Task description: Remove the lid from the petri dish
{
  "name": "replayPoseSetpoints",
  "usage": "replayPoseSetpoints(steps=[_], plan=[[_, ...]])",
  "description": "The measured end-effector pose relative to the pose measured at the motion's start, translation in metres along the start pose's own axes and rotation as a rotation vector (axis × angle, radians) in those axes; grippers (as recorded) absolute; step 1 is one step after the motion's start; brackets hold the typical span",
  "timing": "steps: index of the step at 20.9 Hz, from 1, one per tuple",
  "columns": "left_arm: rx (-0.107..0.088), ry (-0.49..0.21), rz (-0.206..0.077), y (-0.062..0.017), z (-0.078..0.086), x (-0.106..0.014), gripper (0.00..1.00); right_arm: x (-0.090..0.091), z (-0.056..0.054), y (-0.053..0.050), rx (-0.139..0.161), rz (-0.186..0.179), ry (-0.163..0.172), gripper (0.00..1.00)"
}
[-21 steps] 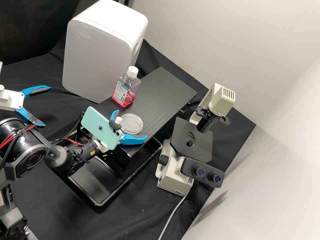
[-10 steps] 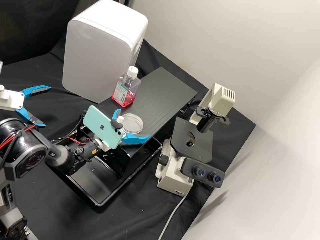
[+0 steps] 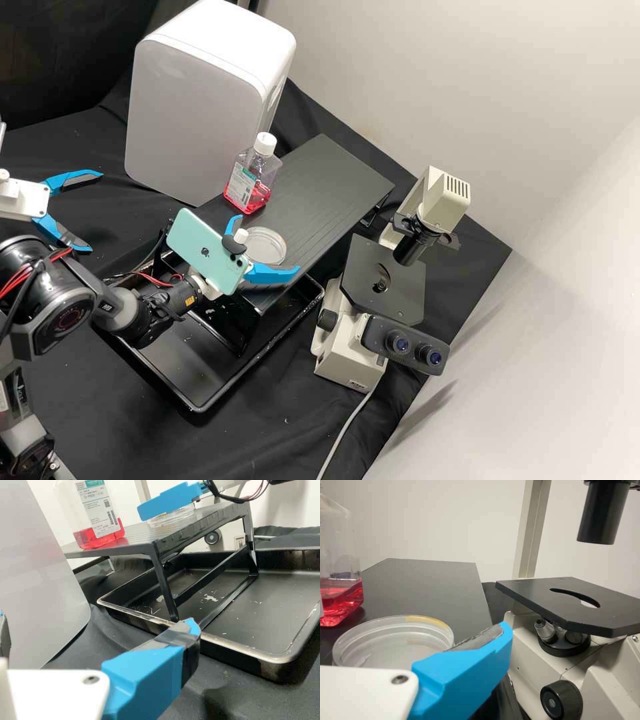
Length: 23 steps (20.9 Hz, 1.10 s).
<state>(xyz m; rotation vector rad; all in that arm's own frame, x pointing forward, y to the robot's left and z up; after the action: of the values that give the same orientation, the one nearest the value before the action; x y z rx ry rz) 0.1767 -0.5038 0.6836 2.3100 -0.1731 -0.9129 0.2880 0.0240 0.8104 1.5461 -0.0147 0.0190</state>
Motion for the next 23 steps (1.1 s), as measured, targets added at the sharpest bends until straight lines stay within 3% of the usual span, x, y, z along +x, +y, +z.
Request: replayPoseSetpoints(steps=[11, 23], plan=[[-0.004, 0.007, -0.01, -0.0022, -0.0006, 0.0006, 1.0, 0.0011, -0.0007, 0.0006, 0.0, 0.001, 0.001, 1.0], [-0.004, 0.007, -0.011, -0.0024, -0.0006, 0.0007, 1.0, 0.0045, 0.0055, -0.0053, 0.002, -0.02, -0.027, 1.0]])
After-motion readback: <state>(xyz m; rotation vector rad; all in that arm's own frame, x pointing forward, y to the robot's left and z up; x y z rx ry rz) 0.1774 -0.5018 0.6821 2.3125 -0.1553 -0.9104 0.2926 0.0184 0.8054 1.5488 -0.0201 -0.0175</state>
